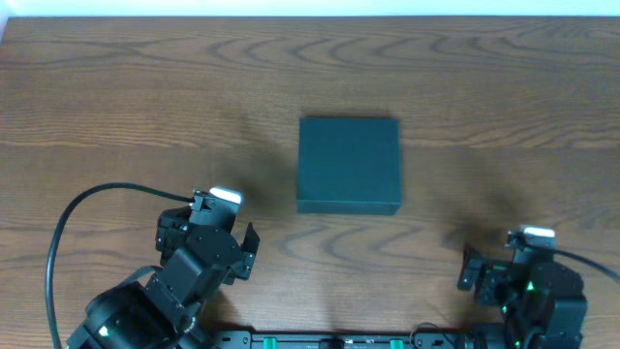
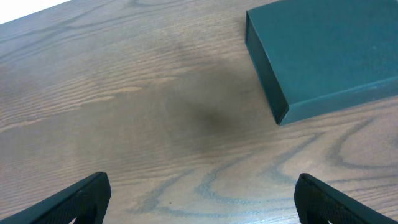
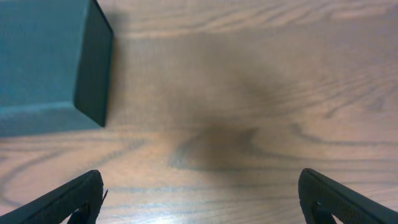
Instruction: Pack container
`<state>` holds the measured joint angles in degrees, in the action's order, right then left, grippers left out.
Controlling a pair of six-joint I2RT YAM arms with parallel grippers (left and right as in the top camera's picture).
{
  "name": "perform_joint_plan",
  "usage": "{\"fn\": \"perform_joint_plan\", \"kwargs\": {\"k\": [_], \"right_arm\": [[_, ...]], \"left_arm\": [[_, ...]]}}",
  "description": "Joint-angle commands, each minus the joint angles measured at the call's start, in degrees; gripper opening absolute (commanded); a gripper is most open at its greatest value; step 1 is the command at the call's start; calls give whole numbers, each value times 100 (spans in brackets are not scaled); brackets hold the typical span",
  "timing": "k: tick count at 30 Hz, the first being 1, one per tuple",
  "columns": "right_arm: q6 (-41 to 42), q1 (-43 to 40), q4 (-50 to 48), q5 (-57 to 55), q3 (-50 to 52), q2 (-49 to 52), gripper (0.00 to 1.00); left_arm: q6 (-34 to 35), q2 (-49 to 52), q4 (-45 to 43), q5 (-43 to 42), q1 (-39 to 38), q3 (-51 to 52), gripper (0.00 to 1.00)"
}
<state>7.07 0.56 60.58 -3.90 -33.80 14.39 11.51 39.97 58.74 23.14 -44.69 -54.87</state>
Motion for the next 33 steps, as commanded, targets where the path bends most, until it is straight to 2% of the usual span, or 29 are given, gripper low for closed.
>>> {"fn": "perform_joint_plan", "kwargs": {"k": [1,12,33], "right_arm": [[-223,-114,-39,269,374,-367,99],[-225,-114,-96,332,1421,-887,99],[-225,-111,-103,330,1421,-883,99]], "left_arm": [[-101,-11,20,120,4,-4,95],[-103,-11,20,120,4,-4,95],[-103,-11,20,120,4,-4,95]]}}
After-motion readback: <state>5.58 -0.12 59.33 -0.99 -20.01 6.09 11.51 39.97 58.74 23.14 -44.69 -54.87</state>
